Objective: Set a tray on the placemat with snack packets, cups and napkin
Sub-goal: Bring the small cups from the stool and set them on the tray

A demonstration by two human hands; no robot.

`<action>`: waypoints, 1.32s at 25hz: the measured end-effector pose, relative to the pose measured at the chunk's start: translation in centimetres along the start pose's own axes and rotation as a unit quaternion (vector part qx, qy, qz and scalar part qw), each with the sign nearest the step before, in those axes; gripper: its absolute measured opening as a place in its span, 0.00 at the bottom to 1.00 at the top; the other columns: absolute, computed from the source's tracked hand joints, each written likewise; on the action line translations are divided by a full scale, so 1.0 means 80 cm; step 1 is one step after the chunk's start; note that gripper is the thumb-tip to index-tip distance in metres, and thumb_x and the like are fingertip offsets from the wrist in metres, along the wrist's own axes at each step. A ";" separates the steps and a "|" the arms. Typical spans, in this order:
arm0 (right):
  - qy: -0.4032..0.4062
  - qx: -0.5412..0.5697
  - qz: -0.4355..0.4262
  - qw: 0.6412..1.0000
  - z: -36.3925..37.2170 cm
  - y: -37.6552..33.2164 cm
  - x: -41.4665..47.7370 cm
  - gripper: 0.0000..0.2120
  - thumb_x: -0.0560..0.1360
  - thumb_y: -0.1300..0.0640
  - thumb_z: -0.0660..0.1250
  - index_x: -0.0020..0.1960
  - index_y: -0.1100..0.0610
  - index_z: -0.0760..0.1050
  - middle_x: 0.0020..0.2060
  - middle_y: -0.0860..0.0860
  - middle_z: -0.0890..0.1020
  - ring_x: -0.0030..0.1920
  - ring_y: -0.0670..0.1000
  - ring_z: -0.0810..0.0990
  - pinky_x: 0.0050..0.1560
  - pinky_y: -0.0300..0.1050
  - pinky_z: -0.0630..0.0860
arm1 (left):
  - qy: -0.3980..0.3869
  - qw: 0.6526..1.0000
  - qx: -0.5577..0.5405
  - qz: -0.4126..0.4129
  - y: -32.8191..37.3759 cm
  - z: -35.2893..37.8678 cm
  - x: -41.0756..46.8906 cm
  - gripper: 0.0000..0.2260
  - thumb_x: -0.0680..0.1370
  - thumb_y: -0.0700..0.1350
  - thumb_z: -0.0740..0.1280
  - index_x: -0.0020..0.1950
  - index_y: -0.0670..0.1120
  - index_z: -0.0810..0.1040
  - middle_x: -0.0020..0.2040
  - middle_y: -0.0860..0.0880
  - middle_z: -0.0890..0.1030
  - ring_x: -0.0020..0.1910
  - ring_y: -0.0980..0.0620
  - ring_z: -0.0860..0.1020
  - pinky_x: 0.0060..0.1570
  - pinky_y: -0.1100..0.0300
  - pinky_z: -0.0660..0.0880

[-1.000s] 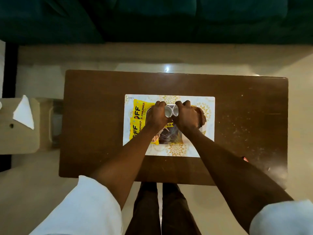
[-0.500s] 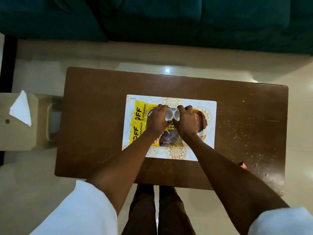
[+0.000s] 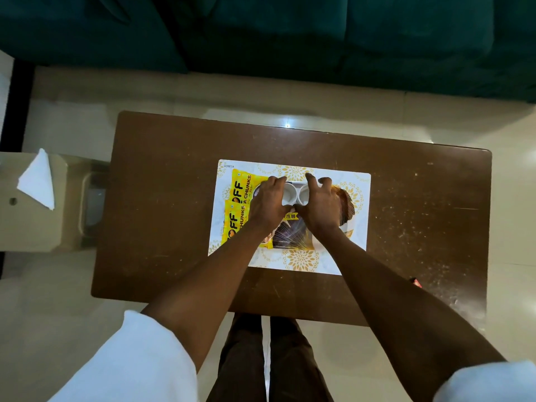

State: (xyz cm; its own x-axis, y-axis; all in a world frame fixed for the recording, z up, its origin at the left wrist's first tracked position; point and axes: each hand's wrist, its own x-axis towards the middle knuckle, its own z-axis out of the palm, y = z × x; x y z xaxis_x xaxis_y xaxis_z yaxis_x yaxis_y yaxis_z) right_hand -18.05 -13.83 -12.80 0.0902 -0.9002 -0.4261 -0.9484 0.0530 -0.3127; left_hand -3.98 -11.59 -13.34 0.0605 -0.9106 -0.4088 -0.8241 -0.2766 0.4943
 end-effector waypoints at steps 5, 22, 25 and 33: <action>0.042 0.011 -0.050 0.998 -0.068 -0.031 -0.010 0.39 0.72 0.50 0.79 0.77 0.48 0.63 0.72 0.58 0.69 0.69 0.64 0.74 0.57 0.60 0.81 | 0.021 1.000 0.004 0.004 0.020 -0.052 -0.021 0.34 0.75 0.49 0.76 0.78 0.47 0.68 0.71 0.46 0.73 0.72 0.43 0.70 0.60 0.46 0.78; 0.103 -0.030 -0.271 0.957 -0.340 -0.428 -0.237 0.33 0.74 0.49 0.76 0.76 0.50 0.68 0.66 0.54 0.74 0.66 0.57 0.76 0.57 0.54 0.80 | 0.270 0.960 -0.033 -0.062 -0.032 -0.568 -0.354 0.34 0.75 0.52 0.76 0.77 0.45 0.67 0.73 0.42 0.69 0.73 0.42 0.67 0.71 0.49 0.70; 0.140 -0.006 -0.303 0.943 -0.351 -0.534 -0.271 0.32 0.75 0.48 0.77 0.74 0.51 0.69 0.66 0.55 0.74 0.65 0.58 0.76 0.55 0.57 0.81 | 0.308 0.946 -0.042 -0.088 -0.106 -0.634 -0.417 0.34 0.74 0.53 0.76 0.76 0.46 0.68 0.72 0.43 0.70 0.72 0.42 0.67 0.71 0.46 0.71; 0.214 0.045 -0.370 0.903 -0.354 -0.775 -0.377 0.33 0.75 0.47 0.76 0.76 0.52 0.69 0.68 0.56 0.75 0.66 0.60 0.76 0.54 0.58 0.80 | 0.344 0.925 -0.021 -0.163 -0.299 -0.748 -0.576 0.32 0.76 0.55 0.75 0.75 0.47 0.68 0.73 0.44 0.70 0.73 0.42 0.68 0.66 0.45 0.75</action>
State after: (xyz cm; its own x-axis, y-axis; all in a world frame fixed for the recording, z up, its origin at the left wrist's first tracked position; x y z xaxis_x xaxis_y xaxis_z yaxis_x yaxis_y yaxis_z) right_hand 29.42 -2.22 43.45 0.5452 -0.7872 0.2883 -0.6459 -0.6137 -0.4541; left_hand 46.65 18.64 39.58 0.6571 -0.7530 0.0361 -0.6777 -0.5691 0.4656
